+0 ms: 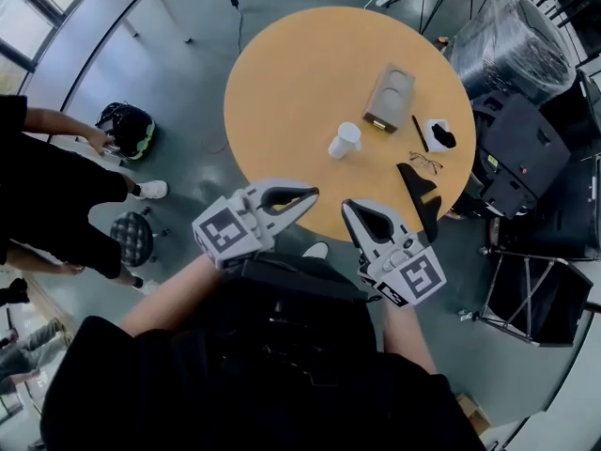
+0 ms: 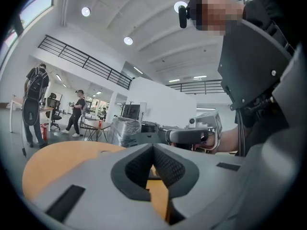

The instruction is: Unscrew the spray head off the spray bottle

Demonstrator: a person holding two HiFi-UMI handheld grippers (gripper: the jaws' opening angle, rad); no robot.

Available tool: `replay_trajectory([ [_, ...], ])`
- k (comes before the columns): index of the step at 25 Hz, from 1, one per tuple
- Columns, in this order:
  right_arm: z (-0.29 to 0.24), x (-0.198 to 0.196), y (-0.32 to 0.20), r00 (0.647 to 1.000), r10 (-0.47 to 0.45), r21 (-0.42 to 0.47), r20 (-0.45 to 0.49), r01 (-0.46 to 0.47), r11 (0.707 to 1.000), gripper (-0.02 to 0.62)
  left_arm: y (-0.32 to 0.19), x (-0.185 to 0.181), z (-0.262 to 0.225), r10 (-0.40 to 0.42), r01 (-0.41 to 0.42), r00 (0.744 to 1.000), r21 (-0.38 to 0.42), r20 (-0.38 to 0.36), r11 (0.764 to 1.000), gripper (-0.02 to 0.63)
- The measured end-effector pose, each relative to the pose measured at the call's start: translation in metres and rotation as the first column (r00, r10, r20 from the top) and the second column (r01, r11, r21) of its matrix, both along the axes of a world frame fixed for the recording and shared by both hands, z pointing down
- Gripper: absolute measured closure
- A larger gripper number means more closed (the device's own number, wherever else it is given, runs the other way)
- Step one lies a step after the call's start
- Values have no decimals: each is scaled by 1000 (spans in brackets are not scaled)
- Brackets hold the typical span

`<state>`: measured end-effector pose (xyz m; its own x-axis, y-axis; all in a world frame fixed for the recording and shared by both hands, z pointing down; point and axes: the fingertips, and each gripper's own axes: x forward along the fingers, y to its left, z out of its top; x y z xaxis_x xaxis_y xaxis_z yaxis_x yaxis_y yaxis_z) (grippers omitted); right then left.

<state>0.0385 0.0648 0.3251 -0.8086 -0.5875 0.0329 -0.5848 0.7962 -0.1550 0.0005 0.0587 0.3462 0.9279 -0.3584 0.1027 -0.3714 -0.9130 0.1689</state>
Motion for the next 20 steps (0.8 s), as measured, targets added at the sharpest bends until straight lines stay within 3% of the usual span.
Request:
replay_trajectory([
  [4,3,35,-12,1000,-21,6,6,21,1000,589,-12,33,4,-30,28,999,40,44,999,597],
  [7,11,55,-14,999,-42,7,20,42,999,589,-14,53,9,-49,49,998,12,27,999,597],
  [11,20,74,-22,997,-72,-1,29,72,997,589,-18,78,14,-58,59,997,-7,58,998,597],
  [20,45,89,-48,998,-52,-36,36,53,998,589,-41,91,34,-46,47,995,-16,85,999,597],
])
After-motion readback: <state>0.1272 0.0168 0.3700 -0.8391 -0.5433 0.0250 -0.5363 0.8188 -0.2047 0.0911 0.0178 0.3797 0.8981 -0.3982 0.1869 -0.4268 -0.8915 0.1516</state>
